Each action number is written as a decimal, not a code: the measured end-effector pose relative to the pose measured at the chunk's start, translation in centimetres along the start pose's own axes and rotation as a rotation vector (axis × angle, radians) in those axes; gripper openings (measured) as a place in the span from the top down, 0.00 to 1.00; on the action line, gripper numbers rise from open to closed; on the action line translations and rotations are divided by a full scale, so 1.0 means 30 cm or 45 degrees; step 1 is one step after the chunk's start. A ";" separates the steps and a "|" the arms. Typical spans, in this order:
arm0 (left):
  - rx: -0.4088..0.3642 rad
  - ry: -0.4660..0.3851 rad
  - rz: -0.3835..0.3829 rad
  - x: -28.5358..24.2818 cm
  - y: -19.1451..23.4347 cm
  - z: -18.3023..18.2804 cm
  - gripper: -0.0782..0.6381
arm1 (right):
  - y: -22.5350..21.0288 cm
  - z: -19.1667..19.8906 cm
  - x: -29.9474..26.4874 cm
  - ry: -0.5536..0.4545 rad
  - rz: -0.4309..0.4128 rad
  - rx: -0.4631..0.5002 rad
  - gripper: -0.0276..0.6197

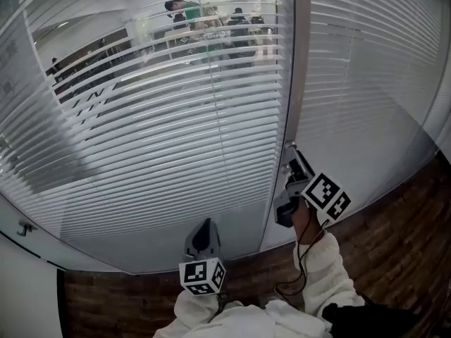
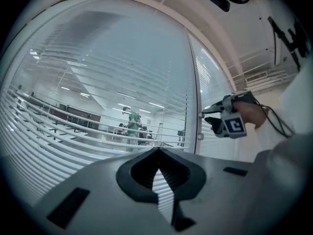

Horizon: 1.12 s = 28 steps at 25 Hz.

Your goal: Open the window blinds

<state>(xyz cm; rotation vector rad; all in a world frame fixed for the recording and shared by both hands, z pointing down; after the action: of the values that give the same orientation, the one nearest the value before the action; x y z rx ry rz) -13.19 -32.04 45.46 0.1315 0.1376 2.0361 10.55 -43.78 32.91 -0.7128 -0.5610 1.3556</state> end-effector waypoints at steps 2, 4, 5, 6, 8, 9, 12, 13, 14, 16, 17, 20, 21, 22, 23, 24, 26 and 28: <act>-0.016 -0.020 0.004 -0.001 -0.001 -0.016 0.89 | -0.002 0.062 0.053 -0.066 0.013 0.305 0.75; -0.025 -0.044 0.010 -0.009 -0.006 -0.037 0.89 | 0.013 0.153 0.106 -0.109 -0.027 0.598 0.75; -0.025 -0.053 0.015 -0.015 -0.012 -0.051 0.89 | 0.022 0.207 0.131 -0.109 -0.056 0.723 0.75; -0.024 -0.058 0.020 -0.019 -0.021 -0.062 0.89 | 0.027 0.264 0.157 -0.096 -0.080 0.825 0.76; -0.018 -0.047 0.035 -0.022 -0.045 -0.063 0.89 | 0.010 0.381 0.210 -0.058 -0.116 0.955 0.84; -0.015 -0.031 0.044 -0.020 -0.059 -0.050 0.89 | -0.009 0.439 0.237 -0.035 -0.127 0.987 0.92; -0.007 0.030 0.061 -0.010 -0.098 0.010 0.89 | -0.064 0.569 0.290 0.046 -0.133 1.016 0.94; -0.003 0.042 0.061 -0.007 -0.105 0.023 0.89 | -0.067 0.586 0.295 0.062 -0.137 1.017 0.94; -0.001 0.047 0.059 -0.004 -0.108 0.027 0.89 | -0.061 0.591 0.297 0.068 -0.148 1.015 0.94; -0.003 0.044 0.049 0.003 -0.108 0.020 0.89 | -0.033 0.578 0.298 0.050 -0.176 1.012 0.94; -0.007 0.040 0.044 0.007 -0.107 0.014 0.89 | -0.021 0.568 0.299 0.036 -0.186 1.011 0.94; -0.018 0.034 0.029 0.018 -0.102 0.003 0.89 | -0.010 0.552 0.300 0.015 -0.190 1.006 0.94; -0.020 0.034 0.025 0.022 -0.100 0.002 0.89 | -0.012 0.550 0.301 0.013 -0.187 1.004 0.94; -0.019 0.034 0.021 0.027 -0.099 0.003 0.89 | -0.013 0.547 0.302 0.011 -0.183 1.002 0.94; -0.017 0.035 0.018 0.032 -0.099 0.004 0.89 | -0.014 0.544 0.304 0.007 -0.181 1.003 0.94; -0.014 0.037 0.015 0.035 -0.098 0.006 0.89 | -0.014 0.540 0.306 0.005 -0.179 1.003 0.94; -0.006 0.040 0.010 0.041 -0.098 0.010 0.89 | -0.016 0.535 0.312 0.001 -0.176 1.007 0.94; 0.000 0.041 0.005 0.045 -0.100 0.014 0.89 | -0.021 0.531 0.319 0.000 -0.171 1.015 0.94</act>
<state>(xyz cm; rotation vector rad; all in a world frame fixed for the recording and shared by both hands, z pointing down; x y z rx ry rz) -11.10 -29.48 45.47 0.0989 0.1578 2.0431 0.74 -32.25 43.68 -0.0226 -0.0349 1.3090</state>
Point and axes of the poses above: the fingertips, and each gripper's own axes: x backward along the fingers, y to its left, z out of its underside, the point moved 1 cm from there along x, backward along the fingers, and after that the axes turned 13 degrees about z, right-handed, at the moved point
